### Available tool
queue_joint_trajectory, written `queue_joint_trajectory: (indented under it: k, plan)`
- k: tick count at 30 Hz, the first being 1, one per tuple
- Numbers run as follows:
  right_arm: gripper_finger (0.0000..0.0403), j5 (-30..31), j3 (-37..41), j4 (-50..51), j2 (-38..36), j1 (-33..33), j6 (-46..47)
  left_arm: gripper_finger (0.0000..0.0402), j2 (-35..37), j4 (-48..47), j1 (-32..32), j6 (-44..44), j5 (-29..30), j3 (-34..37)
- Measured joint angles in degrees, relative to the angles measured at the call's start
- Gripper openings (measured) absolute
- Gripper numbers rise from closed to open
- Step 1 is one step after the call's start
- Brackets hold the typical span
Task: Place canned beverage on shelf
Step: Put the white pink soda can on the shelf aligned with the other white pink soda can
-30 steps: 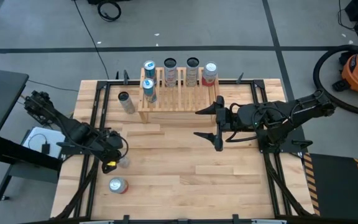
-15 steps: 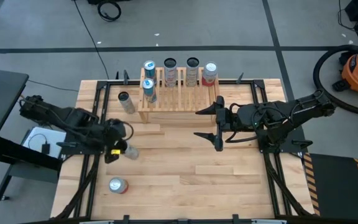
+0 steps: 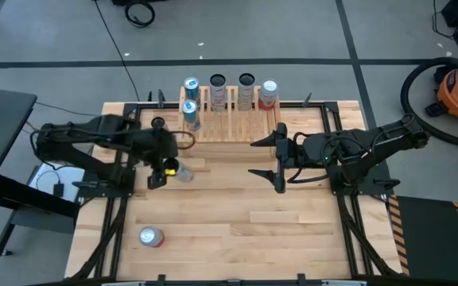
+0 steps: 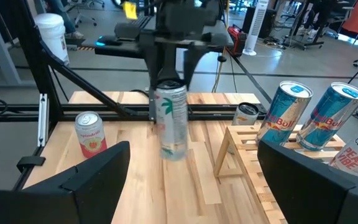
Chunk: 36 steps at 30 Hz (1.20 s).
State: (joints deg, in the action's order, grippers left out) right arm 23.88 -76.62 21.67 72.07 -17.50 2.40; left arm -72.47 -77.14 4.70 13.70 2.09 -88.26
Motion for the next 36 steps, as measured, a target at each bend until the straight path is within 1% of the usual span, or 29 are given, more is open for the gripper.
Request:
queue_joint_trajectory:
  k: [12, 16, 20, 25, 32, 36]
  plan:
    - [0.0364, 0.0, 0.0, 2.1, 0.0, 0.0, 0.5, 0.0243, -14.4, -4.5, -11.0, -17.0, -0.4, -21.2]
    - [0.0364, 0.0, 0.0, 2.2, 0.0, 0.0, 0.4, 0.0243, -18.4, -5.3, -14.3, -20.7, -1.8, -28.3]
    - [0.0364, 0.3, 0.0, 2.2, 0.0, 0.2, -1.0, 0.0243, -21.6, -6.1, -17.1, -23.2, -2.2, -33.9]
    - [0.0364, 0.3, 0.0, 2.1, 0.0, 1.8, -4.4, 0.0243, -25.0, -6.4, -19.8, -26.1, -5.3, -37.7]
    - [0.0364, 0.2, 0.0, 2.1, 0.0, 7.7, -7.8, 0.0243, -28.1, -7.0, -22.0, -29.8, -5.5, -38.7]
    - [0.0364, -2.7, 0.0, 1.0, 0.0, 11.7, -6.4, 0.0243, -28.9, -7.3, -22.7, -30.9, -5.5, -38.7]
